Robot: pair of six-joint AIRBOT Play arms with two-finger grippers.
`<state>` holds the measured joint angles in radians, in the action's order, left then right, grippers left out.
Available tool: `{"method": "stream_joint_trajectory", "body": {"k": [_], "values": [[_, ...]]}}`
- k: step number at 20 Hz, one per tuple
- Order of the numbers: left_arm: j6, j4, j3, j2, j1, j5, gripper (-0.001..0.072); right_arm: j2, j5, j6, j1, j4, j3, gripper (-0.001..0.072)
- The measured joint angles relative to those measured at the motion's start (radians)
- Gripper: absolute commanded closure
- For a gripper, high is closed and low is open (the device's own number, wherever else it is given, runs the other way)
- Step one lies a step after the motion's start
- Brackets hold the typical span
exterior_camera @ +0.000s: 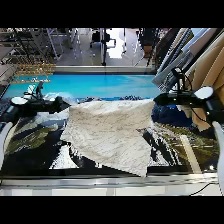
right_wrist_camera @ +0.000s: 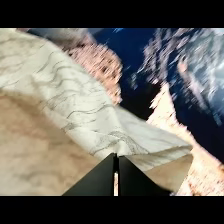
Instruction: Fold the clothes and pants, and hang the long-sleeved shirts on hangers.
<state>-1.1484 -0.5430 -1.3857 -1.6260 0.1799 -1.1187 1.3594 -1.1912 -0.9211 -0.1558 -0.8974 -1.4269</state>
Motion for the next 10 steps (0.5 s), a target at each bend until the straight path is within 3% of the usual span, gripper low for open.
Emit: {"method": "stream_joint_trajectory", "body": {"k": [5, 10], "values": [[0.000, -0.167, -0.005, 0.004, 0.076, -0.374, 0.0694, -0.247, -0.323, -0.091, 0.000, -0.002, 0.230, 0.0703], [0.018, -0.446, -0.004, 0.002, 0.092, -0.578, 0.0693, -0.426, -0.505, -0.165, 0.000, 0.007, 0.545, 0.0702]]}}
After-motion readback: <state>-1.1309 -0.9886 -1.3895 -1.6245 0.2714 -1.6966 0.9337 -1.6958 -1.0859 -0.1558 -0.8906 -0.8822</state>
